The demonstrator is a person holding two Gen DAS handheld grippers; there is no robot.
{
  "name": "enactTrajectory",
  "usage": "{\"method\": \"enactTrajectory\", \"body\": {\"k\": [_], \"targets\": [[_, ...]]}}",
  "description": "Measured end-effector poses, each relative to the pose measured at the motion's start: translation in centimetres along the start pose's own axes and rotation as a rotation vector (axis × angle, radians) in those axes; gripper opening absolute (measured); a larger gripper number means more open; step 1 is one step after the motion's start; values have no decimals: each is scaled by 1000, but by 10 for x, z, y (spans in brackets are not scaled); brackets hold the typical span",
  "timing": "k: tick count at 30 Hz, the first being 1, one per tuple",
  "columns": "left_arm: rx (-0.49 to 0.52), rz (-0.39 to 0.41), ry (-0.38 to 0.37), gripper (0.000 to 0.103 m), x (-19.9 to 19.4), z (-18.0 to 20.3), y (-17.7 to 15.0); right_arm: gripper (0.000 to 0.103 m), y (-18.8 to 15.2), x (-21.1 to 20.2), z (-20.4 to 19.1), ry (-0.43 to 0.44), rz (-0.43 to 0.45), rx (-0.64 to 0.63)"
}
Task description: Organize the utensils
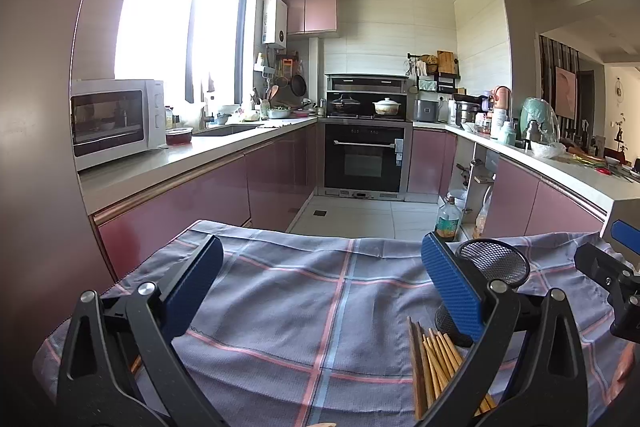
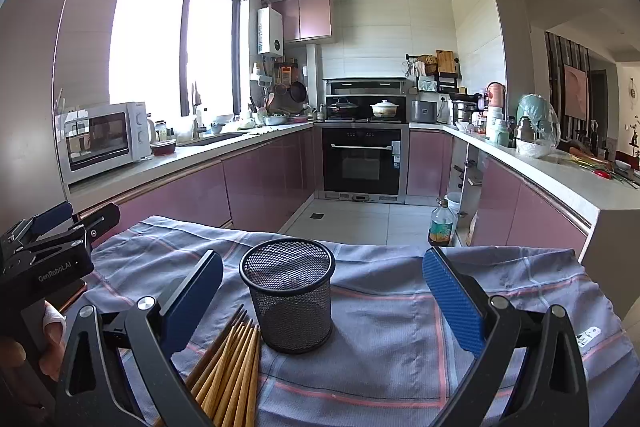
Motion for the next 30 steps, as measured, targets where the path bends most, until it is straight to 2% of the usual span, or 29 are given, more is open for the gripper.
{"method": "enactTrajectory", "body": {"k": [30], "targets": [[-1, 2, -9, 98, 4, 3, 1, 97, 0, -2, 0, 6, 5, 7]]}}
Point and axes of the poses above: each gripper's, at about its wrist camera, not at the fingertips, and x roughly the way its jaws point, z to its right, y to its top, the point moved 5 cm from there along x, roughly the way its jaws point, and after that the axes turned 13 degrees about y, right-handed, at the moved point
